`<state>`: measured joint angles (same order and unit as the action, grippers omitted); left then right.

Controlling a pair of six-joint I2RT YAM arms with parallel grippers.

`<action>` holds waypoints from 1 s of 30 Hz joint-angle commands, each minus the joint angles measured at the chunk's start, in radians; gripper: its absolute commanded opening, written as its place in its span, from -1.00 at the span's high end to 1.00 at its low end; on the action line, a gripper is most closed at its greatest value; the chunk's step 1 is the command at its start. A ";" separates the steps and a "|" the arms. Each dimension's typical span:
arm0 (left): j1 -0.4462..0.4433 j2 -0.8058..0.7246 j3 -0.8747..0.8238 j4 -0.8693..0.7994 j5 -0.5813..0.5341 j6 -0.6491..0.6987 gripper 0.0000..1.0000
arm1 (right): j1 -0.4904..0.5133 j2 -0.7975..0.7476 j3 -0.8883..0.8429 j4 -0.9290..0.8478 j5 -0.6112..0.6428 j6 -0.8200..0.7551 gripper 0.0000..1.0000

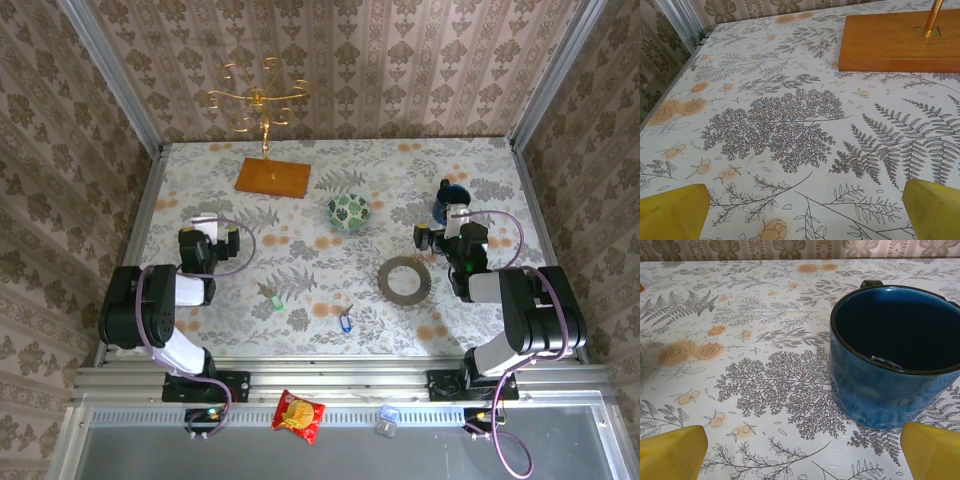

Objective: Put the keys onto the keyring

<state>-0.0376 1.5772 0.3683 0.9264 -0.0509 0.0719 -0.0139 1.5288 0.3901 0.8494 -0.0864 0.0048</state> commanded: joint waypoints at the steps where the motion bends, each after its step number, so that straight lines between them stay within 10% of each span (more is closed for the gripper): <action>1: 0.006 -0.019 0.018 0.003 0.014 0.007 -1.00 | 0.006 -0.001 0.012 0.011 0.017 0.010 -1.00; 30: 0.024 -0.019 0.025 -0.012 0.048 -0.006 -1.00 | 0.000 0.001 0.019 0.000 0.039 0.026 -1.00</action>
<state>-0.0189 1.5772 0.3683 0.9127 -0.0216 0.0711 -0.0143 1.5288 0.3901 0.8490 -0.0822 0.0086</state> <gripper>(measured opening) 0.999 0.999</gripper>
